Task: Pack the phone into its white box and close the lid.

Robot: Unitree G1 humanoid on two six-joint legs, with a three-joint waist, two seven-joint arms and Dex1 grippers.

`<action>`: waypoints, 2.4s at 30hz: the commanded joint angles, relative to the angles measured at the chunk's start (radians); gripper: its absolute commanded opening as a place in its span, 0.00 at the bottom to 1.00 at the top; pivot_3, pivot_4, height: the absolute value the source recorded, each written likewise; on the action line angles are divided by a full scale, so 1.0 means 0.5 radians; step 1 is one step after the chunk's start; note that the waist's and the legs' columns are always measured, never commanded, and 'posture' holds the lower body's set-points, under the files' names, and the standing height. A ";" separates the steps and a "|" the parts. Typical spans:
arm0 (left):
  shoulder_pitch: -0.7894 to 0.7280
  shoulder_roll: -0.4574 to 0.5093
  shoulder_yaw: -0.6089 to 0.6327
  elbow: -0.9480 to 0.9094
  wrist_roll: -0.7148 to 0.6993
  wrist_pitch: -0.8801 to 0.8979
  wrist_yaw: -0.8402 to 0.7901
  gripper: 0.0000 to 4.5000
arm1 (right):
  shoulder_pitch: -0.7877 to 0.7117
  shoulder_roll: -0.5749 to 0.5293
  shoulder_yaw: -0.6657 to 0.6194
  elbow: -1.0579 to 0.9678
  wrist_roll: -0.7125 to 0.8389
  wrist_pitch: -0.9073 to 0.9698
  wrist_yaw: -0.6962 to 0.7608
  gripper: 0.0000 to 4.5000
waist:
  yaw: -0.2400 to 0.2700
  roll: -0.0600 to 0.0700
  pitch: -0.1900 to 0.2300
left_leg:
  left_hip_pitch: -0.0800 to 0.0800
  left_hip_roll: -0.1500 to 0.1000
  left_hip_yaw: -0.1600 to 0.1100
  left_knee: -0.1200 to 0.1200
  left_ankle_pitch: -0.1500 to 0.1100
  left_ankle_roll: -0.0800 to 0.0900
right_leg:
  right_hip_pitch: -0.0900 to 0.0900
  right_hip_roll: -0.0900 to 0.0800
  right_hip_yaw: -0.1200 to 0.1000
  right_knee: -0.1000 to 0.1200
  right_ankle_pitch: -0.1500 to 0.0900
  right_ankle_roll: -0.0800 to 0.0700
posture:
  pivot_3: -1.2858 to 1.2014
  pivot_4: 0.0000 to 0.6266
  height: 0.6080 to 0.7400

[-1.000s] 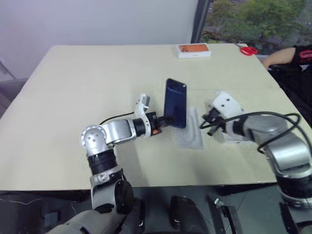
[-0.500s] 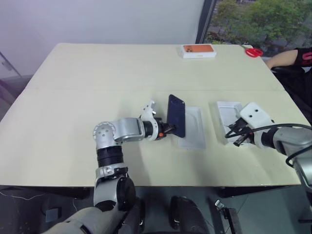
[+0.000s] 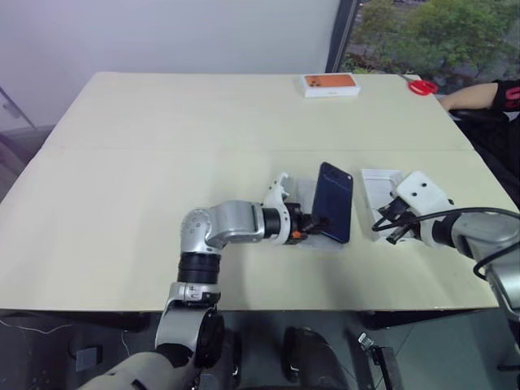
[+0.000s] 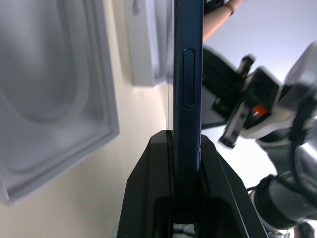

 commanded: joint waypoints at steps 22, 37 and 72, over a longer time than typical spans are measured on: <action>-0.055 0.238 -0.324 -0.040 -0.220 -0.377 -0.157 0.40 | -0.034 0.006 -0.019 -0.054 0.039 -0.016 -0.075 0.00 | 0.030 0.000 0.000 | 0.000 -0.001 0.000 0.000 0.000 0.000 | 0.001 0.004 -0.001 -0.001 -0.001 -0.001 | 0.52 0.24 1.00; -0.016 0.699 -0.244 -0.311 -0.267 -0.241 -0.355 0.95 | -0.099 0.001 0.029 -0.024 0.050 -0.041 -0.079 0.00 | 0.024 0.001 0.000 | 0.001 0.000 0.000 0.000 0.001 -0.001 | 0.002 0.005 0.000 0.000 -0.001 -0.001 | 0.52 0.24 1.00; -0.023 1.188 -1.343 -0.688 2.957 -1.105 -2.902 0.01 | -0.115 0.091 0.474 -0.019 -0.092 -0.016 -0.220 0.00 | 0.024 0.003 0.002 | -0.001 0.003 0.005 0.001 -0.007 0.014 | 0.001 0.007 -0.002 -0.004 -0.001 -0.001 | 0.52 0.24 1.00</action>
